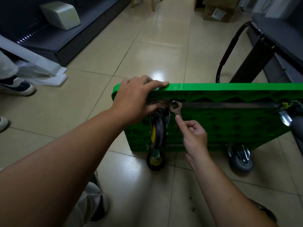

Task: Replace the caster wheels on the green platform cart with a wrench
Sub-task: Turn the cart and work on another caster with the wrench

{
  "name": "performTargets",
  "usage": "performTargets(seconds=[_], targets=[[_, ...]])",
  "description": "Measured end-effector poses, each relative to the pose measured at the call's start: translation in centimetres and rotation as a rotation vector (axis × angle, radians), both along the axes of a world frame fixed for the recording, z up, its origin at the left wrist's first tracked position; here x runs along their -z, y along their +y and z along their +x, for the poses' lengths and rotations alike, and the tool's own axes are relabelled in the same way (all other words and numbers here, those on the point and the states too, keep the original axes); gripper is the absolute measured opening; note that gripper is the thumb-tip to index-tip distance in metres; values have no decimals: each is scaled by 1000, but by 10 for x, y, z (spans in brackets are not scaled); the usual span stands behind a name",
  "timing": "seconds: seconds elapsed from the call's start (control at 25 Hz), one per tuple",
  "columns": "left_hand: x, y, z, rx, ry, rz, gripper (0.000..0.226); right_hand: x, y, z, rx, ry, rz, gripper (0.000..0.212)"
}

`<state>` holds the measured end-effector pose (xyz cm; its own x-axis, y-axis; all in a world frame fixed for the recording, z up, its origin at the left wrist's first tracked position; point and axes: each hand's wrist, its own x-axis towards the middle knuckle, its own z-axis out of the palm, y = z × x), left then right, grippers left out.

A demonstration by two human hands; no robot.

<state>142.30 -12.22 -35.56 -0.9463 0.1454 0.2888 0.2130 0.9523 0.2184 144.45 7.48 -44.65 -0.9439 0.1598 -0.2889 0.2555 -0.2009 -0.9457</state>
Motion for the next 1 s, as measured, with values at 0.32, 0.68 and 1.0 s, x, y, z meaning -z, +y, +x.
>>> performTargets(seconds=[0.32, 0.68, 1.0], targets=[[2, 0, 0, 1, 7, 2, 66, 21, -21, -14, 44, 15, -140, 37], [0, 0, -3, -1, -7, 10, 65, 0, 4, -28, -2, 139, 226, 29], [-2, 1, 0, 7, -21, 10, 66, -62, 39, -37, -53, 394, 1088, 44]])
